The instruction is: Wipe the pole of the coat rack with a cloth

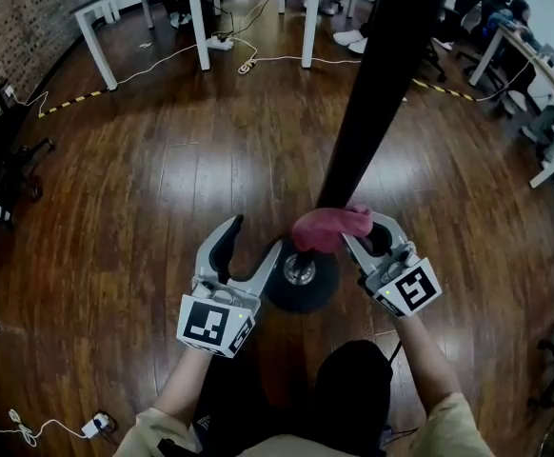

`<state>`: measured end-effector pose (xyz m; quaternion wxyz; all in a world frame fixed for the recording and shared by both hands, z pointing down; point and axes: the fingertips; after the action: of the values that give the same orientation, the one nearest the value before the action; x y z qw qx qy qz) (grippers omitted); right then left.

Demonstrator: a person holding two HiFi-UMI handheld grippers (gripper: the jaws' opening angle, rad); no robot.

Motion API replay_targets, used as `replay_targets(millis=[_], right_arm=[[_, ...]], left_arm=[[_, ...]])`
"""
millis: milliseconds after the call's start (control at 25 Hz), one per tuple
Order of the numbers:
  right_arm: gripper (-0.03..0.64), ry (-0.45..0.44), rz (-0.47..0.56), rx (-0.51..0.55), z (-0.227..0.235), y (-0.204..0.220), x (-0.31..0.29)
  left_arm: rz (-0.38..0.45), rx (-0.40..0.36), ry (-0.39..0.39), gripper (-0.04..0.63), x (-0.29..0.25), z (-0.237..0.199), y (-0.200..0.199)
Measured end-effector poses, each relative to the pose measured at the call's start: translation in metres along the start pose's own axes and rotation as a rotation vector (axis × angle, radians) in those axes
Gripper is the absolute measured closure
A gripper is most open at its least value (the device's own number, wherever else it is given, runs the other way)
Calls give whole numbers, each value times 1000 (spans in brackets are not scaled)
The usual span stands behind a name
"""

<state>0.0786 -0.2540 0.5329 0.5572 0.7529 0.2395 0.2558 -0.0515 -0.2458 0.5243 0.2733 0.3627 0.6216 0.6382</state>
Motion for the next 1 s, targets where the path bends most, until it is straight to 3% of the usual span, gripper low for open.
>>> replay_targets(millis=[360, 720, 880, 1000], right_arm=[[555, -33, -131, -117, -27, 131, 14], [558, -124, -420, -269, -86, 295, 17], [561, -210, -538, -229, -117, 359, 16], [561, -147, -612, -241, -120, 407, 30]], left_arm=[[-16, -42, -3, 325, 7, 5, 25], [-63, -54, 1, 325, 11, 9, 47], [-73, -95, -16, 325, 18, 4, 49], [-87, -111, -55, 325, 27, -7, 51]])
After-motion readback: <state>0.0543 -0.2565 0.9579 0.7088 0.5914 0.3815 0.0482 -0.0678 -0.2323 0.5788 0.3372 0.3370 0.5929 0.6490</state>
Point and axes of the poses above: the fingertips, and each gripper's own axes: x backward along the fingers, z to its right, y out of its underside, and after that the axes turned 1 degree about z, right-handed
